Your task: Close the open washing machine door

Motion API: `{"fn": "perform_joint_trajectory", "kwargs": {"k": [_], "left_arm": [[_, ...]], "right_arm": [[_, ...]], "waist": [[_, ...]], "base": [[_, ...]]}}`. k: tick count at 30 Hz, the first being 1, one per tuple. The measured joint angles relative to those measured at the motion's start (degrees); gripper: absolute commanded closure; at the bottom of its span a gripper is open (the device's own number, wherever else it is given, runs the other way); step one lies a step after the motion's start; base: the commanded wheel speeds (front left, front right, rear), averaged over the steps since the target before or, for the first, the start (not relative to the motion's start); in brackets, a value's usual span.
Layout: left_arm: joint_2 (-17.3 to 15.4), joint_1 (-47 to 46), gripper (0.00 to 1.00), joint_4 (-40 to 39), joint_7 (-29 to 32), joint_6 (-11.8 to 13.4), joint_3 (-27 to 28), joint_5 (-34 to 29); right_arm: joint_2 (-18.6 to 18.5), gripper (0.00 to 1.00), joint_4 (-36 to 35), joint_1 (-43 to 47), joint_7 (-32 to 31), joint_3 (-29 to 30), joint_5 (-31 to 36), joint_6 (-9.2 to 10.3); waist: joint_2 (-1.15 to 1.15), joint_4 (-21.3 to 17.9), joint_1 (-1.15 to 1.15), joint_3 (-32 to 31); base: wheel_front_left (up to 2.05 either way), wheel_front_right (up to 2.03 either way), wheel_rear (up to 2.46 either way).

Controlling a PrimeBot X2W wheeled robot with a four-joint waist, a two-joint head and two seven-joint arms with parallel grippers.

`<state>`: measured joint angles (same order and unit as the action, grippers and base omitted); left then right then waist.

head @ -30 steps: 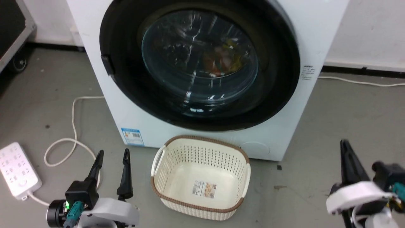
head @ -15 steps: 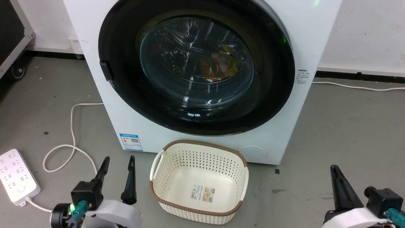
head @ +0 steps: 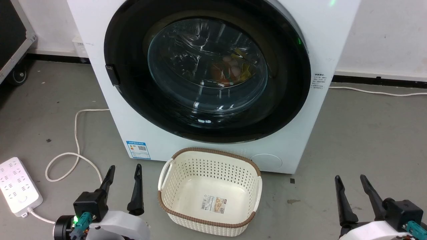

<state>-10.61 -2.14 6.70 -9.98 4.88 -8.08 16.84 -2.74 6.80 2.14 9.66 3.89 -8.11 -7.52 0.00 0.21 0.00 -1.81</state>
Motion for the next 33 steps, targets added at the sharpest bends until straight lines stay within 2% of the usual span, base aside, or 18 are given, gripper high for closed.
{"fn": "perform_joint_trajectory", "kwargs": {"k": [16,17,33], "left_arm": [[-0.41,-0.16,0.00,0.19,-0.49,0.03,-0.42,0.49],[-0.43,-0.16,1.00,0.19,-0.42,0.01,-0.42,0.49],[0.31,-0.16,1.00,-0.16,0.38,-0.22,0.14,-0.64]], "right_arm": [[0.00,0.00,-0.03,0.00,-0.31,-0.75,-0.12,0.00],[0.00,1.00,-0.02,-0.01,-0.33,-0.73,-0.08,0.00],[0.00,1.00,-0.16,-0.03,-1.02,-0.91,0.46,0.00]], "waist": [[0.00,-0.16,0.00,0.00],[0.00,-0.16,0.00,0.00],[0.00,-0.17,0.00,0.17]], "base": [[0.00,0.00,0.00],[0.00,0.00,0.00],[0.00,0.00,0.00]]}}
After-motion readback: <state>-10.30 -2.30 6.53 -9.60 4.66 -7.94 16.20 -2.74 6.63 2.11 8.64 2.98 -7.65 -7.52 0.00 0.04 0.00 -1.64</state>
